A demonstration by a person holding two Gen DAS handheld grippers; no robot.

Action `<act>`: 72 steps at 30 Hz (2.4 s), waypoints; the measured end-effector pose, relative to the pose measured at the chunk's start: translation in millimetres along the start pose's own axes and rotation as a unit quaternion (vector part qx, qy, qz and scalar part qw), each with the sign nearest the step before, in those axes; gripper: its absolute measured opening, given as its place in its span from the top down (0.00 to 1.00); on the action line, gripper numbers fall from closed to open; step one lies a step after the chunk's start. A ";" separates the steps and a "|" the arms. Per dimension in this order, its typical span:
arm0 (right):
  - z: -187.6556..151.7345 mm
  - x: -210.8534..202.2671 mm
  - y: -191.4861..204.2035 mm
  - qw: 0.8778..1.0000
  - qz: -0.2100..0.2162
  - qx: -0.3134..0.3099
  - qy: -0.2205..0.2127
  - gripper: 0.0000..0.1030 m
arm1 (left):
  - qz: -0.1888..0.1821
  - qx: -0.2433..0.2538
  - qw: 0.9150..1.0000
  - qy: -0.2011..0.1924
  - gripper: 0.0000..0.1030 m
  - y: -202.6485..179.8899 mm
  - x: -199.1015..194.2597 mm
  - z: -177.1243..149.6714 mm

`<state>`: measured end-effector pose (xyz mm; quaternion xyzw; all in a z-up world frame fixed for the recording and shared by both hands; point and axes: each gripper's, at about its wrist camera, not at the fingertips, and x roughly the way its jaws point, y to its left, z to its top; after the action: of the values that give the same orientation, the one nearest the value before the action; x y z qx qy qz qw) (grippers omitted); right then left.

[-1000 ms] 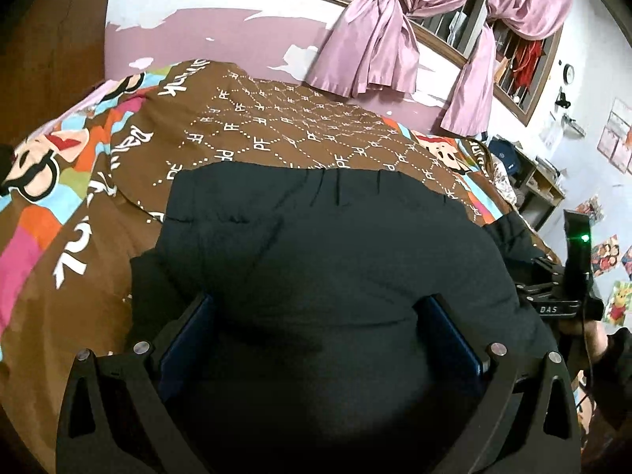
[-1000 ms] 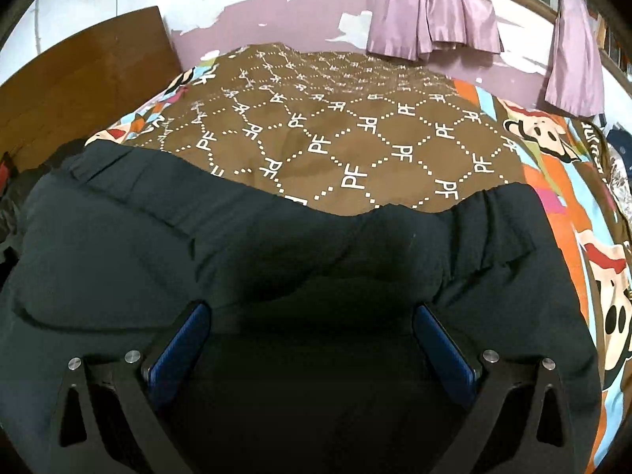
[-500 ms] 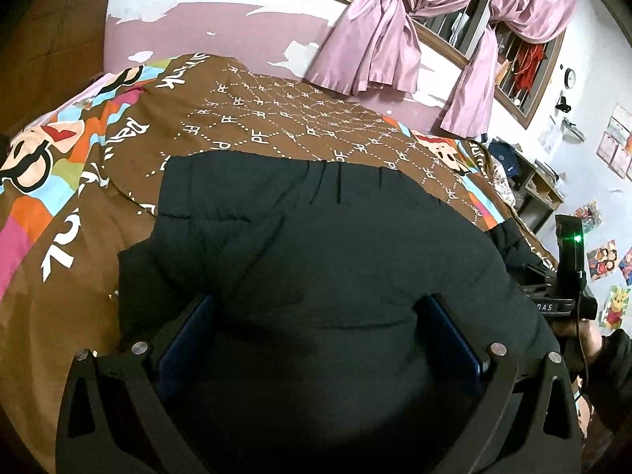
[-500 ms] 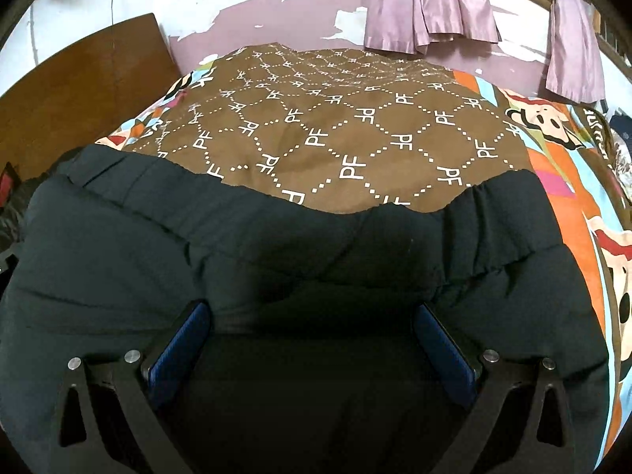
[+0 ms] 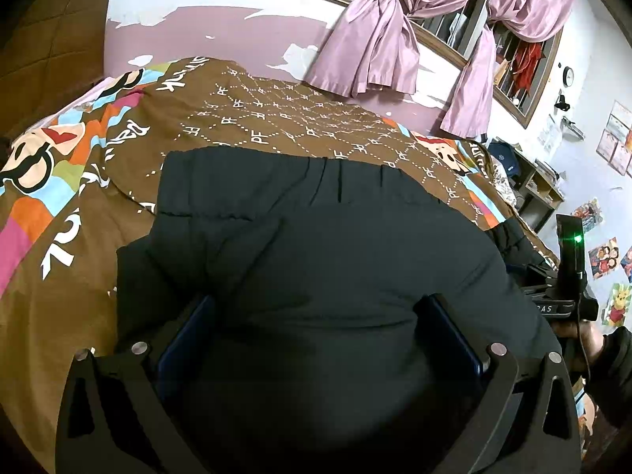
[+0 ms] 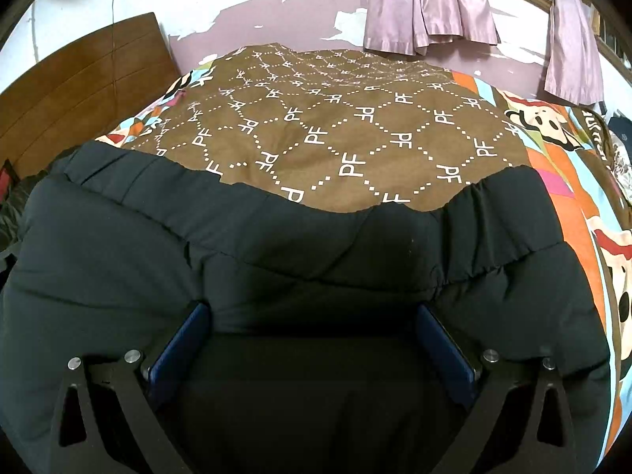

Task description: Fold large clothes

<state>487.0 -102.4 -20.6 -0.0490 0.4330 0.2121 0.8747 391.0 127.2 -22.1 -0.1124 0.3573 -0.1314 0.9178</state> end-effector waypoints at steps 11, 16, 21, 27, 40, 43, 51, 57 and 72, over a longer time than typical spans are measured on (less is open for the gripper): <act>-8.1 -9.6 7.1 0.999 -0.020 -0.013 -0.027 0.00 | -0.003 0.005 1.000 -0.028 0.01 -1.6 -9.5 -6.7; -9.7 -9.9 6.8 0.999 -0.018 -0.012 -0.027 0.00 | 0.006 0.012 1.000 -0.025 0.01 -3.6 -6.6 -5.9; -10.6 -14.5 8.3 0.999 -0.029 -0.017 -0.037 0.00 | 0.011 0.015 0.999 -0.027 0.01 -4.2 -4.5 -8.4; -20.1 -38.3 7.0 0.996 -0.022 -0.007 -0.084 0.00 | -0.002 0.010 0.999 -0.045 0.01 -1.5 -15.7 -14.4; -40.6 -102.2 -50.5 0.991 -0.038 0.056 -0.120 0.00 | 0.054 -0.113 0.991 -0.050 0.01 47.6 -72.5 -15.2; -43.6 -112.7 -60.3 0.991 -0.071 0.023 -0.110 0.00 | 0.058 -0.178 0.982 -0.021 0.01 73.5 -70.1 -18.8; -61.1 -92.2 -130.8 0.992 -0.026 0.116 -0.050 0.00 | -0.022 -0.178 0.984 -0.004 0.01 83.9 -55.3 -23.5; -78.1 -61.2 -165.1 0.972 0.121 0.201 -0.010 0.00 | -0.059 -0.167 0.984 -0.001 0.01 85.4 -47.1 -30.6; -91.3 -63.3 -170.5 0.960 0.162 0.224 -0.036 0.00 | -0.090 -0.177 0.980 0.002 0.01 91.7 -42.2 -33.7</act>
<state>456.4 -302.1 -44.7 0.2270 0.4401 0.2504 0.8319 352.7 223.1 -47.5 -0.3045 0.3654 -0.1483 0.8670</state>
